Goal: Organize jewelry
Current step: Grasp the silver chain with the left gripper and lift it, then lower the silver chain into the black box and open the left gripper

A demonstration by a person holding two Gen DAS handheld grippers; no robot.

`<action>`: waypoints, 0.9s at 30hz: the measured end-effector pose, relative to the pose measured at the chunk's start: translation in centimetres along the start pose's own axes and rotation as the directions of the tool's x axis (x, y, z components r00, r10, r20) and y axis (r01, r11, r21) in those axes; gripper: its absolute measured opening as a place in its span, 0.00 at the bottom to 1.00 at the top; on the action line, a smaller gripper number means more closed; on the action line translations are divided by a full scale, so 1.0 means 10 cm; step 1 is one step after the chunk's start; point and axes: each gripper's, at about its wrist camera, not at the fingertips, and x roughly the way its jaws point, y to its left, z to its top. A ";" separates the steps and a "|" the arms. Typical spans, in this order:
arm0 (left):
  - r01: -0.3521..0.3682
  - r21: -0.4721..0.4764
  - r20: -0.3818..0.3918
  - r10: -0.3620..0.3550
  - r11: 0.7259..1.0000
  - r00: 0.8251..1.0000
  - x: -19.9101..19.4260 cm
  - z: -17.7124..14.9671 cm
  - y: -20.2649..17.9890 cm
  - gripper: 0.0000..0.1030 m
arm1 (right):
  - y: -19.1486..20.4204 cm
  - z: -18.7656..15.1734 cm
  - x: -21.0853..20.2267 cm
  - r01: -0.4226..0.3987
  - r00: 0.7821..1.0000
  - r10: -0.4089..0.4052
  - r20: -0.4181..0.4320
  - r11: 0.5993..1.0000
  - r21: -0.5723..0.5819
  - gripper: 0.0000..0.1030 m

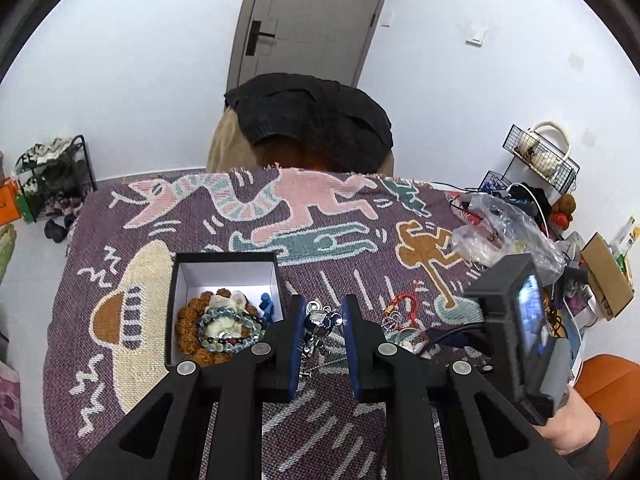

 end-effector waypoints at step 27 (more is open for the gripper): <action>-0.095 0.023 0.198 0.089 0.995 0.976 -0.90 0.93 0.18 0.19 | 0.41 0.47 -1.12 -0.062 0.970 0.075 0.230 0.996 -0.064 0.50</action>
